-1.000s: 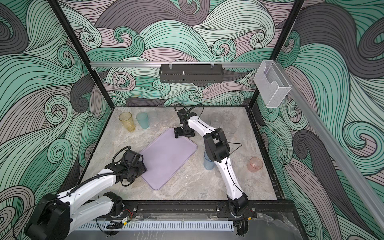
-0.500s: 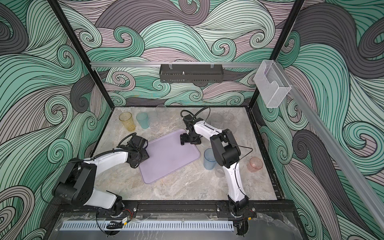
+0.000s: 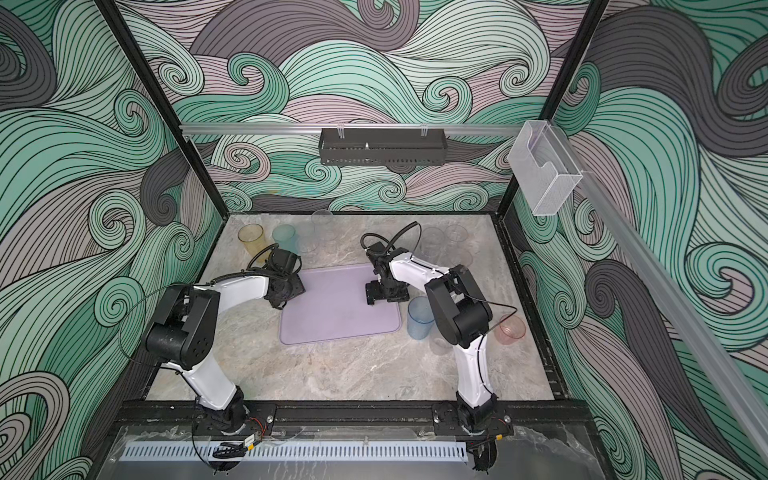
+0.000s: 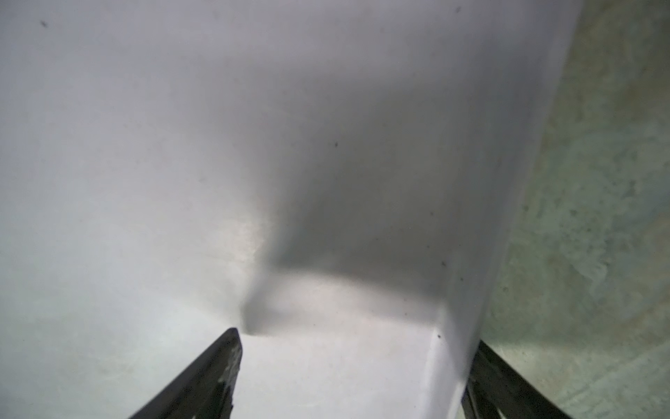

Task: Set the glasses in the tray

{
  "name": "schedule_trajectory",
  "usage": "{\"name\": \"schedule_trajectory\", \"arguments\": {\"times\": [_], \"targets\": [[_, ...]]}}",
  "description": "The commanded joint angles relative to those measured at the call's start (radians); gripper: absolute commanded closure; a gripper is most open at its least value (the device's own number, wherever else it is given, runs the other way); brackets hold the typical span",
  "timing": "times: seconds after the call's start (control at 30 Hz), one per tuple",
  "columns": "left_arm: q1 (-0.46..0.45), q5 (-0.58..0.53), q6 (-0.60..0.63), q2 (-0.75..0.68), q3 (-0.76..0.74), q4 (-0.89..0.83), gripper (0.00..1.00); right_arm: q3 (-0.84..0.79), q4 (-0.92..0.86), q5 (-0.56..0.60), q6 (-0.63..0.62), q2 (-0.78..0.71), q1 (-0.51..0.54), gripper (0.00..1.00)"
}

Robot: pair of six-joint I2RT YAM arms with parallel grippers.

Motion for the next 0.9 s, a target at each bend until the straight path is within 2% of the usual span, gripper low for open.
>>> {"name": "schedule_trajectory", "arguments": {"times": [0.0,0.1,0.23,0.4,0.57,0.87], "targets": [[-0.017,0.164,0.021,0.032,0.002,0.047,0.30,0.000,0.038,-0.043,0.004,-0.041,0.040,0.10],[-0.017,0.183,0.065,0.010,0.006,0.061,0.30,0.022,0.013,-0.018,-0.018,-0.073,0.038,0.09],[-0.016,0.145,0.078,-0.056,0.006,0.016,0.29,0.075,-0.045,0.016,-0.051,-0.145,0.038,0.09],[-0.009,0.057,0.084,-0.221,-0.002,-0.105,0.29,0.071,-0.087,0.036,-0.080,-0.326,0.040,0.09],[-0.007,-0.005,0.114,-0.377,-0.028,-0.133,0.26,0.018,-0.089,0.065,-0.084,-0.464,0.012,0.09],[-0.023,0.101,0.179,-0.517,-0.051,-0.165,0.28,-0.031,-0.164,0.102,-0.102,-0.590,-0.075,0.13]]}}
